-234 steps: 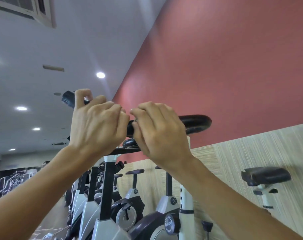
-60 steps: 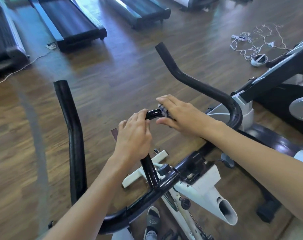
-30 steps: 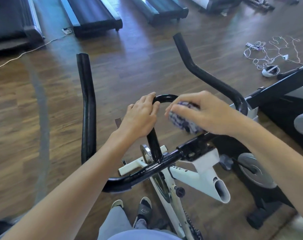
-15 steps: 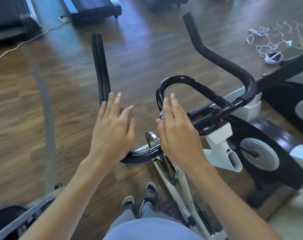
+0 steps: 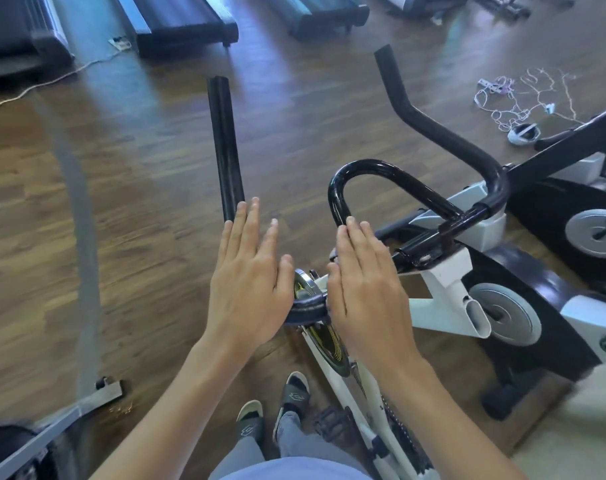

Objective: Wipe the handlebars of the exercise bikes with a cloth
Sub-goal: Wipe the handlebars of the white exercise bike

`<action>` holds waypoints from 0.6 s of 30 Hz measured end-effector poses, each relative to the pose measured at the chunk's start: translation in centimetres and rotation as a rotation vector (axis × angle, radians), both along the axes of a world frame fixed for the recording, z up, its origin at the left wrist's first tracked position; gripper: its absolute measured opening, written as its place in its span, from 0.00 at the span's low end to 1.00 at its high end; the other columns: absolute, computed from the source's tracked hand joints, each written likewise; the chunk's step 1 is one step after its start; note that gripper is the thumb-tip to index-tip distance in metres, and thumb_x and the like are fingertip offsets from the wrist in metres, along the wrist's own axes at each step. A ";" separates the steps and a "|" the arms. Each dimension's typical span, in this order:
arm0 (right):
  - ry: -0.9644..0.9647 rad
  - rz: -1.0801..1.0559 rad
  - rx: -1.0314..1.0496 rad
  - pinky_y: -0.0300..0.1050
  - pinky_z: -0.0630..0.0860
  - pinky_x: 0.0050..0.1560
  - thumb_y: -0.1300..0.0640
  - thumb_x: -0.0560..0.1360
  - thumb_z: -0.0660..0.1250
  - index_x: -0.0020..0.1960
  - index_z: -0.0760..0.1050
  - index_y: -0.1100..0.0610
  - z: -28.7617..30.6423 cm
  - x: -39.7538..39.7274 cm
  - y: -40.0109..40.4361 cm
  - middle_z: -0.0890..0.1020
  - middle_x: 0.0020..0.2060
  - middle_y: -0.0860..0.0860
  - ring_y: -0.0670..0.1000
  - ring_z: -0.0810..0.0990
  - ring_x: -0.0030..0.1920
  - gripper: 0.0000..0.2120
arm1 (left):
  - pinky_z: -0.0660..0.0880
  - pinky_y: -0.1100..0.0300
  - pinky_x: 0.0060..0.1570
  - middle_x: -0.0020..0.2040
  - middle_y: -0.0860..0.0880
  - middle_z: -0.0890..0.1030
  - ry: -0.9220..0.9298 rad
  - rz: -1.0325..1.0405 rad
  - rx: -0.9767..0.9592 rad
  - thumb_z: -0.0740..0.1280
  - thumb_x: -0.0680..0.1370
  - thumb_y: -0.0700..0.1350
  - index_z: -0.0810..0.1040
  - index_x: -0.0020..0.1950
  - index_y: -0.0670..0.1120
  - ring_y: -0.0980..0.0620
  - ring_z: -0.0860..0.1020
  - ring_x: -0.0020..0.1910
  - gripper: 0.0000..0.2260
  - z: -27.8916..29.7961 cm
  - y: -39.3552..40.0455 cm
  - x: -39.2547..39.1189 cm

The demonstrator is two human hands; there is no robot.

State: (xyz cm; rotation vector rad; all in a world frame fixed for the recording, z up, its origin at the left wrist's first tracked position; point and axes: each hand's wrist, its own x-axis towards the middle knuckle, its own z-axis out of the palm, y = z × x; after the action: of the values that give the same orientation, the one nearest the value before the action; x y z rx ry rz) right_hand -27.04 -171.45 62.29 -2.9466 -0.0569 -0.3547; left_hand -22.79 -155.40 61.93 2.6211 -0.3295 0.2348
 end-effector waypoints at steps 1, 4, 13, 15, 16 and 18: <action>-0.005 -0.045 0.012 0.55 0.60 0.80 0.52 0.86 0.46 0.78 0.64 0.66 0.0 0.1 -0.5 0.67 0.77 0.61 0.58 0.62 0.79 0.27 | 0.42 0.54 0.81 0.83 0.42 0.53 0.000 0.003 -0.006 0.54 0.81 0.50 0.67 0.78 0.41 0.47 0.47 0.83 0.26 0.0 0.0 0.0; 0.044 -0.260 0.006 0.58 0.58 0.80 0.50 0.84 0.42 0.78 0.62 0.68 0.6 2.7 -1.5 0.66 0.77 0.64 0.61 0.59 0.80 0.31 | 0.40 0.56 0.80 0.83 0.43 0.53 0.006 0.007 -0.019 0.55 0.81 0.50 0.66 0.78 0.41 0.48 0.47 0.83 0.26 0.2 0.0 0.0; 0.120 -0.387 -0.025 0.58 0.61 0.77 0.52 0.84 0.51 0.74 0.66 0.67 1.2 2.6 0.9 0.72 0.71 0.63 0.62 0.66 0.75 0.25 | 0.39 0.57 0.80 0.82 0.43 0.57 0.013 0.012 0.015 0.55 0.80 0.51 0.70 0.76 0.42 0.47 0.49 0.83 0.26 0.3 -0.1 0.2; 0.063 -0.327 0.031 0.58 0.68 0.71 0.55 0.82 0.56 0.71 0.68 0.66 0.8 1.7 0.8 0.75 0.66 0.61 0.61 0.71 0.68 0.21 | 0.39 0.57 0.80 0.82 0.43 0.58 0.014 0.009 0.011 0.55 0.80 0.51 0.71 0.76 0.42 0.47 0.50 0.82 0.26 0.3 -0.1 0.3; 0.034 -0.292 0.058 0.57 0.71 0.68 0.58 0.81 0.59 0.70 0.70 0.65 0.8 1.7 0.5 0.76 0.63 0.60 0.61 0.74 0.63 0.19 | 0.39 0.57 0.80 0.82 0.43 0.58 0.014 0.005 0.006 0.55 0.80 0.51 0.71 0.75 0.42 0.47 0.50 0.82 0.25 0.3 -0.1 0.3; 0.007 -0.233 0.043 0.56 0.75 0.63 0.66 0.77 0.66 0.67 0.72 0.66 1.2 2.0 -0.5 0.78 0.60 0.60 0.60 0.77 0.57 0.19 | 0.39 0.58 0.79 0.82 0.44 0.59 0.014 -0.001 -0.008 0.56 0.80 0.51 0.71 0.75 0.43 0.47 0.50 0.82 0.25 0.4 -0.1 0.3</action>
State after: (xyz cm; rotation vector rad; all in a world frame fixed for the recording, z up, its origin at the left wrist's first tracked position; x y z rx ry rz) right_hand -25.00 -171.95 63.47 -2.9161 0.2927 -0.3714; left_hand -22.47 -155.46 62.28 2.6138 -0.3239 0.2173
